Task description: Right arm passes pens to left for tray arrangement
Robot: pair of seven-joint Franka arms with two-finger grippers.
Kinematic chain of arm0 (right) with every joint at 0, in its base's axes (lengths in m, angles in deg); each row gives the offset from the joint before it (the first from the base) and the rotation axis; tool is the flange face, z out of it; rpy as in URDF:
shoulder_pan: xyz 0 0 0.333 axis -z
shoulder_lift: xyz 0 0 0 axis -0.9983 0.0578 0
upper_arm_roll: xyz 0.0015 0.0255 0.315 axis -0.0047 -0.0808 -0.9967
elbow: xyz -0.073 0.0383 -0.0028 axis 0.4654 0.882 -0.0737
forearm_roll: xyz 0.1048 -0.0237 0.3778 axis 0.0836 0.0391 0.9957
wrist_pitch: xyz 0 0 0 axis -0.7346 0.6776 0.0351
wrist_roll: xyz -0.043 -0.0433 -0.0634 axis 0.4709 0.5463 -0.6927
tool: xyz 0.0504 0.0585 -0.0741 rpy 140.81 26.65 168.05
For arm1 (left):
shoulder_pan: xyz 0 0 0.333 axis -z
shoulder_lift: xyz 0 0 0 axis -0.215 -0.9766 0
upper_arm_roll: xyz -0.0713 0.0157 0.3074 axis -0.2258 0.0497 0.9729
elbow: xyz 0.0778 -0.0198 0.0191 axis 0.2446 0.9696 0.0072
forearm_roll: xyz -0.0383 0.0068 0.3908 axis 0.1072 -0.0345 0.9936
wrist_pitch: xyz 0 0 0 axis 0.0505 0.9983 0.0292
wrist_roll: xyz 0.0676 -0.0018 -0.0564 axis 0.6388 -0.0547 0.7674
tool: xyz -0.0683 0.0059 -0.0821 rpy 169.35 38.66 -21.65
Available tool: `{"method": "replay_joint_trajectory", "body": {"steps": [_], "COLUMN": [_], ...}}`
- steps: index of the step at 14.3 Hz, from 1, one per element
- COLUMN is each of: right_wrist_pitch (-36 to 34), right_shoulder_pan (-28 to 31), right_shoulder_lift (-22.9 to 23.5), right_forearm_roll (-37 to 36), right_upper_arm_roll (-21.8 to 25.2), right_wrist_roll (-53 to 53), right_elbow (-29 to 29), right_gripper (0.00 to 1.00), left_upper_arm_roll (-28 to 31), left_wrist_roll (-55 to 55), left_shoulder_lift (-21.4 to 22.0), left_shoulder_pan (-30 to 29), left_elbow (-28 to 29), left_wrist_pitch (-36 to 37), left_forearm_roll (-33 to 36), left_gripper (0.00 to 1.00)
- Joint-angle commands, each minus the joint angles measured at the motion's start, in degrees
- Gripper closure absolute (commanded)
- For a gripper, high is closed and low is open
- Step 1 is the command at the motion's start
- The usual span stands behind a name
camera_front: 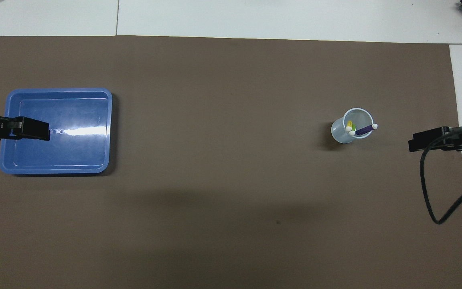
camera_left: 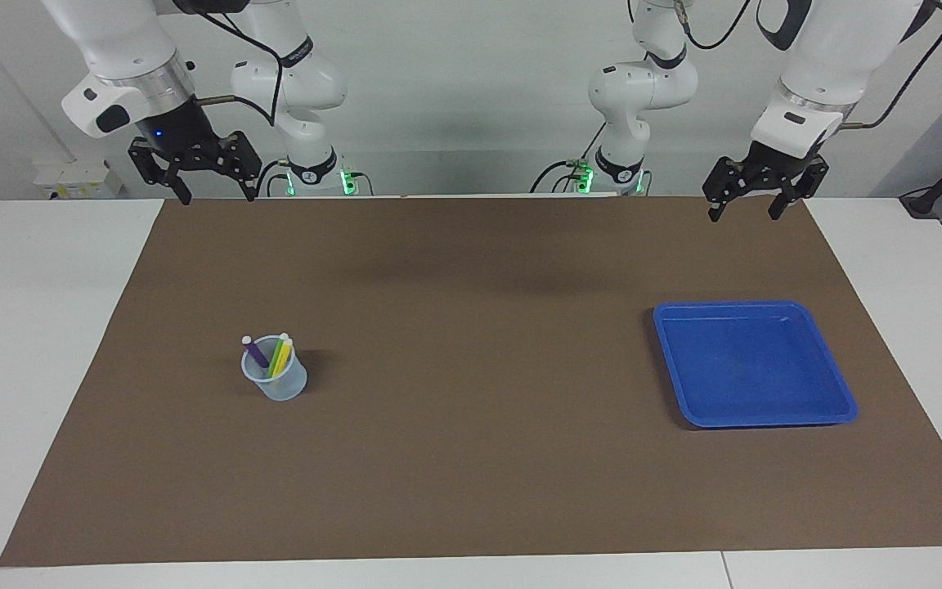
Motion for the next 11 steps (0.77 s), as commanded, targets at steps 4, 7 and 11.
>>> {"method": "replay_joint_trajectory", "body": {"steps": [4, 7, 11], "right_wrist_pitch": [1.11, 1.11, 2.33], "right_shoulder_pan": [0.72, 1.59, 1.60], "right_shoulder_lift": [-0.53, -0.62, -4.04], "right_forearm_roll": [-0.32, -0.49, -0.49], "right_upper_arm_roll": [0.23, 0.41, 0.41], "right_wrist_roll": [-0.02, -0.11, -1.33], "right_elbow": [-0.91, -1.00, -7.65], "right_gripper": [0.00, 0.00, 0.00], "left_upper_arm_roll": [0.01, 0.01, 0.01], "left_wrist_roll": [0.41, 0.41, 0.41], "left_shoulder_lift": [1.15, 1.15, 1.15], "left_shoulder_pan": [-0.33, -0.33, -0.33], "left_elbow": [1.16, 1.16, 1.16], "left_wrist_pitch": [0.25, 0.25, 0.25], "left_forearm_roll": [-0.70, -0.70, -0.70], "left_gripper": [0.00, 0.00, 0.00]}}
